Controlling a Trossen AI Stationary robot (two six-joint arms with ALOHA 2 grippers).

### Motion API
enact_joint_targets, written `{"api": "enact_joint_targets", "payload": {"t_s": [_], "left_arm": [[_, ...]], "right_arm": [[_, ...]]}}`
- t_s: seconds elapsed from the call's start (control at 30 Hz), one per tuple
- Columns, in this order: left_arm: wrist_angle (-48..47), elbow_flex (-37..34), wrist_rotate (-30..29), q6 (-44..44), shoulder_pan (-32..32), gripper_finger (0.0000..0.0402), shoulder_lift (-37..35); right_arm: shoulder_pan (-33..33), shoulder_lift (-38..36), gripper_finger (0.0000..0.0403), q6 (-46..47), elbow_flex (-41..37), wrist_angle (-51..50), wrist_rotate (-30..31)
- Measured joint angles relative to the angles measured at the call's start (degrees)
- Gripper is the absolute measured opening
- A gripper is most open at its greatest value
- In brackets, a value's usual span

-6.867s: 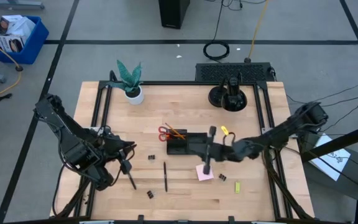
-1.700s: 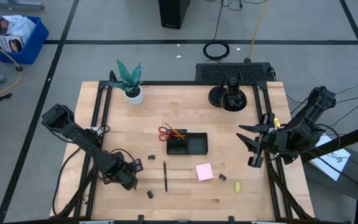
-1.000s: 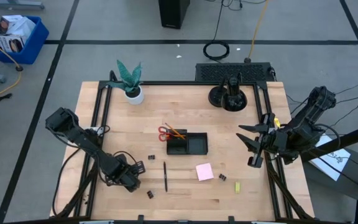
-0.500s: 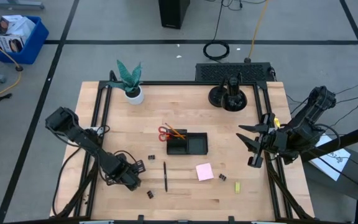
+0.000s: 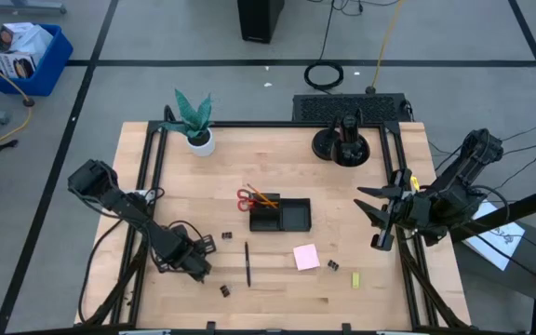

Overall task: Pick and place office supplies into organizer
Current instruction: Put the left black pen into the desk organizer

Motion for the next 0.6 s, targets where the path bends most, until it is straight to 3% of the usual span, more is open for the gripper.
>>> {"api": "enact_joint_targets", "payload": {"t_s": [0.47, 0.6], "left_arm": [[-0.8, 0.0, -0.1, 0.4, 0.3, 0.0195, 0.0], [-0.8, 0.0, -0.1, 0.9, 0.4, 0.0178, 0.3]], "right_arm": [[0.0, 0.0, 0.0116, 0.0, 0.0, 0.0, 0.0], [0.0, 0.0, 0.0116, 0.0, 0.0, 0.0, 0.0]]}}
